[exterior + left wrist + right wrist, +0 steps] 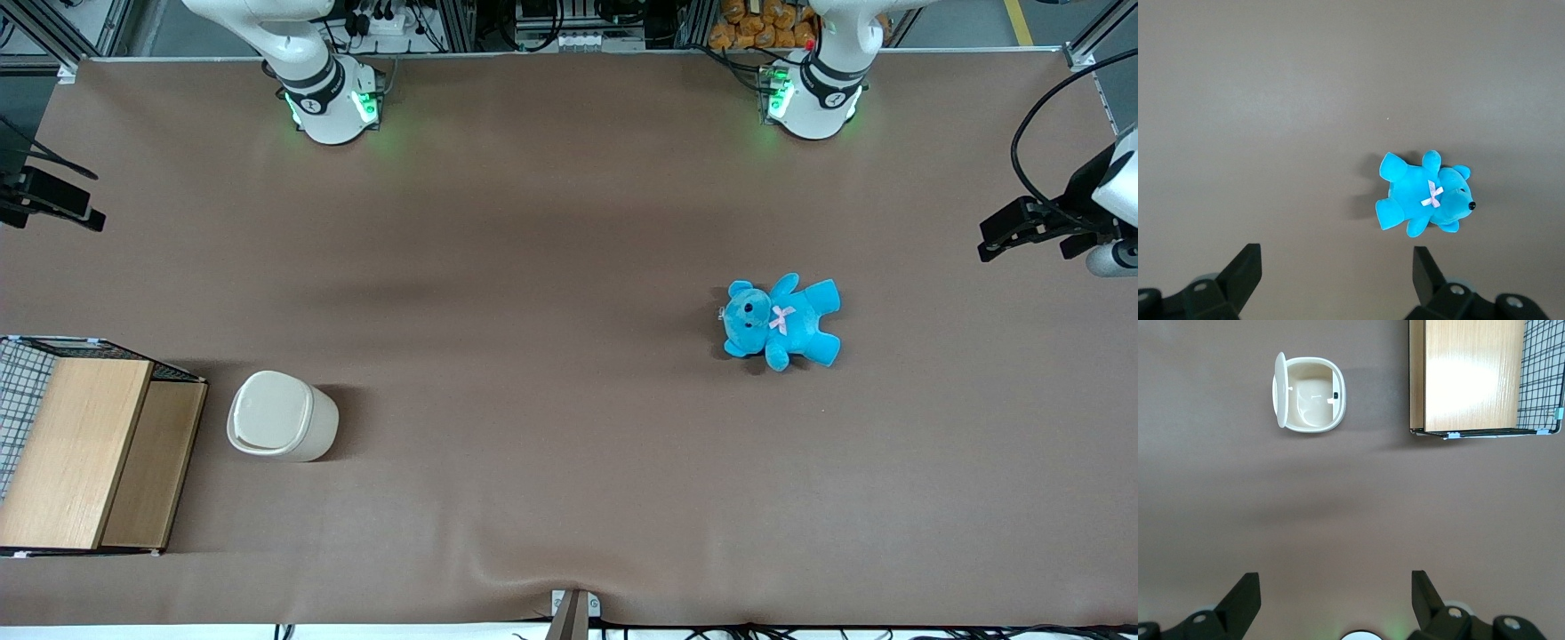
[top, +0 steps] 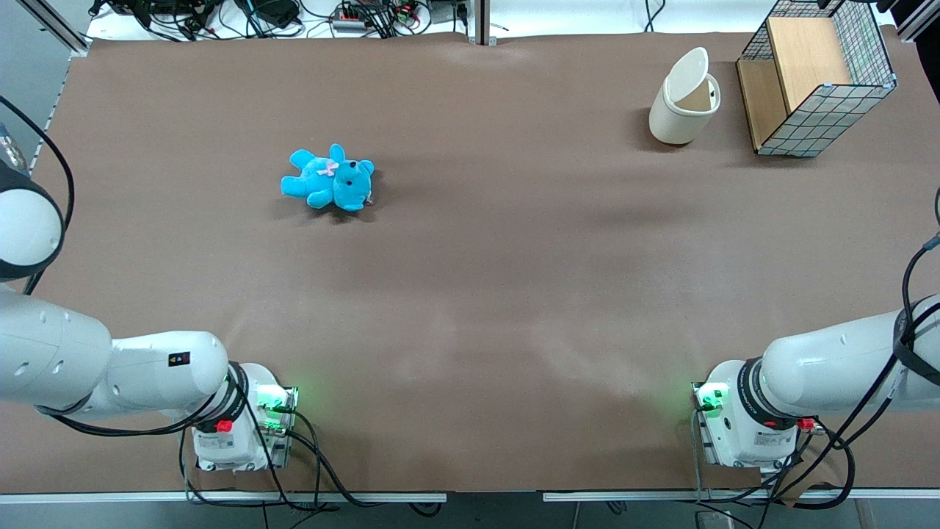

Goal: Open trash can with right arm

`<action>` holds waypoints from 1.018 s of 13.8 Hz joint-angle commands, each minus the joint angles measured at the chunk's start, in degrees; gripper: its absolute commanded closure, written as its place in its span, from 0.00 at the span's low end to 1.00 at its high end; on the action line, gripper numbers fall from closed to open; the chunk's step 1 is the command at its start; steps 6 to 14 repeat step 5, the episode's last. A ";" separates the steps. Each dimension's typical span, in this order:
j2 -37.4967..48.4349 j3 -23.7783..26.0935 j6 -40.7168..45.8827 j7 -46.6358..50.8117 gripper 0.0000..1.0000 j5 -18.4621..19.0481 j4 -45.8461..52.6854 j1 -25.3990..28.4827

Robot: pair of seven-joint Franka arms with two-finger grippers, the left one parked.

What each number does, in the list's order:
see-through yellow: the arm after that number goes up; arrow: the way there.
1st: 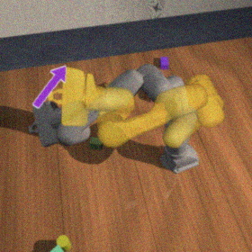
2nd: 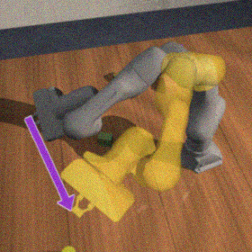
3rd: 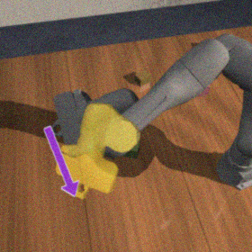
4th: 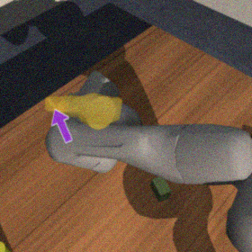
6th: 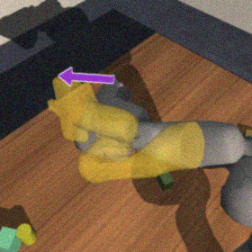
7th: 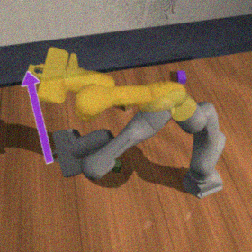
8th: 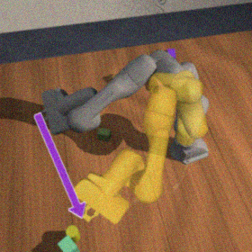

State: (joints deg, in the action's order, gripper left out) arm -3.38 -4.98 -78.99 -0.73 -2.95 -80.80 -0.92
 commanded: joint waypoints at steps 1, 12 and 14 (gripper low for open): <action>0.22 0.67 0.06 -0.24 0.00 0.93 -0.14 -0.66; 0.22 0.67 0.33 -0.15 0.00 0.93 -0.23 -0.49; 0.22 0.67 0.33 -0.15 0.00 0.93 -0.23 -0.49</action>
